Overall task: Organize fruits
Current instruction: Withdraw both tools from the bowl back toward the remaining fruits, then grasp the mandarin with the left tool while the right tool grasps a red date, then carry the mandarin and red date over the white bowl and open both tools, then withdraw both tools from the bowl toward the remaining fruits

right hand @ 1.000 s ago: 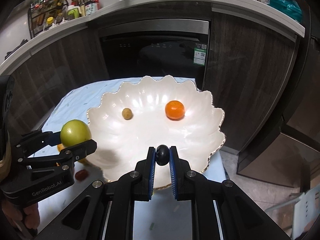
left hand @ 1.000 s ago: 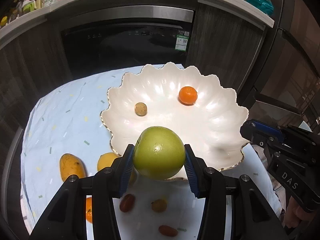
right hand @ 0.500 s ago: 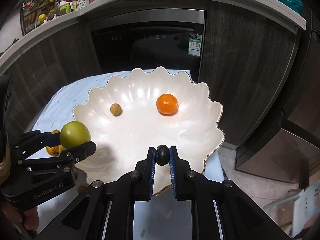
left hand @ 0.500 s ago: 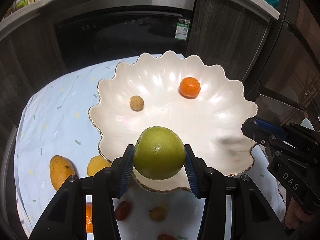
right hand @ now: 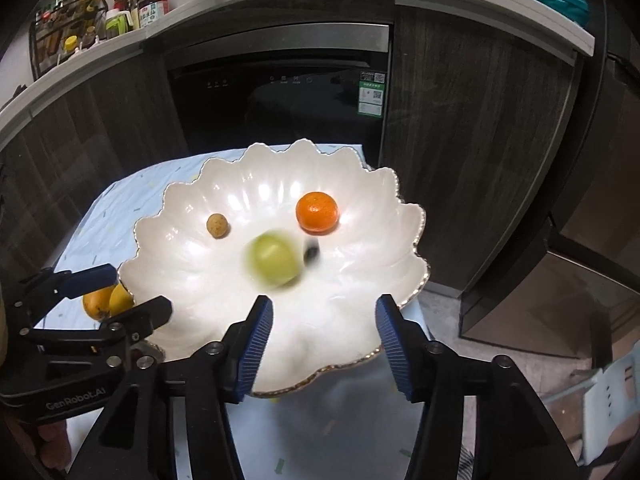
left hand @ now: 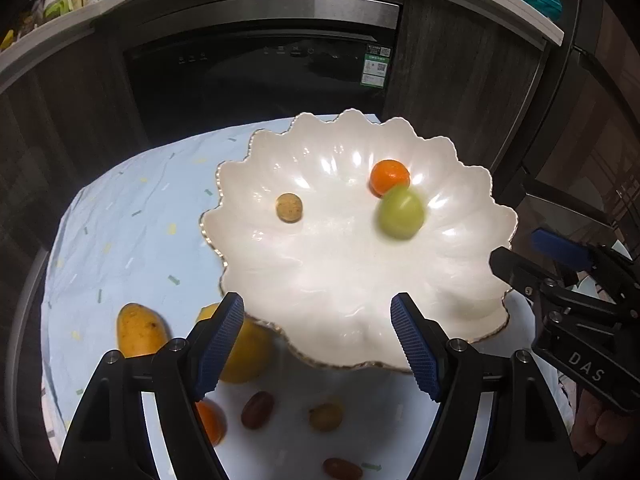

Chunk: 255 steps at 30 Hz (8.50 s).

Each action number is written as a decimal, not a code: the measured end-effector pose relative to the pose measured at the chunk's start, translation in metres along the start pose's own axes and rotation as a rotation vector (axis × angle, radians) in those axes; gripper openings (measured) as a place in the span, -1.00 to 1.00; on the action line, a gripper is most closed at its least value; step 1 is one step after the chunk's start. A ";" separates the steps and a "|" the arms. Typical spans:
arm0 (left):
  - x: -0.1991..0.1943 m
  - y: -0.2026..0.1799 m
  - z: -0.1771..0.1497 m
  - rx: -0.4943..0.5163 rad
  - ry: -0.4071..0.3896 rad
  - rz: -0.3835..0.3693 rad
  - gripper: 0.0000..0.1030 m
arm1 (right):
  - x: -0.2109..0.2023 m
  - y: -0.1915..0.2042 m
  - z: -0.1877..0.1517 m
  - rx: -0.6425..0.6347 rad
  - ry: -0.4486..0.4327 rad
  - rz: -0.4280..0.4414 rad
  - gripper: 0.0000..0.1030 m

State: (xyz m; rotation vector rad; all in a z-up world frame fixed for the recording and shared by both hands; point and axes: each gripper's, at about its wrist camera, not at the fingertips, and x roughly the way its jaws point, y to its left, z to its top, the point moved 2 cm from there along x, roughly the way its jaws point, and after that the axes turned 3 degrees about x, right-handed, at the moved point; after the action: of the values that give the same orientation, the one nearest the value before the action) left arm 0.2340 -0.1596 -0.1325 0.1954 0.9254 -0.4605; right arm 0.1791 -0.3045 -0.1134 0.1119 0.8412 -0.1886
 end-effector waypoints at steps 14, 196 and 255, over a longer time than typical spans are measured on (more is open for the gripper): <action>-0.037 0.013 -0.022 -0.029 -0.032 0.047 0.50 | -0.030 0.015 -0.012 -0.031 -0.032 -0.008 0.30; 0.010 0.001 0.004 0.013 0.043 -0.035 -0.10 | 0.010 0.011 0.003 0.019 0.016 0.049 -0.53; -0.088 0.057 -0.049 -0.095 -0.088 0.089 0.64 | -0.071 0.069 -0.017 -0.052 -0.111 0.033 0.35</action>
State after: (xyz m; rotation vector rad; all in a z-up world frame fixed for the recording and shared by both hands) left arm 0.1804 -0.0653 -0.0925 0.1279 0.8472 -0.3398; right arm 0.1349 -0.2255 -0.0700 0.0660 0.7331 -0.1405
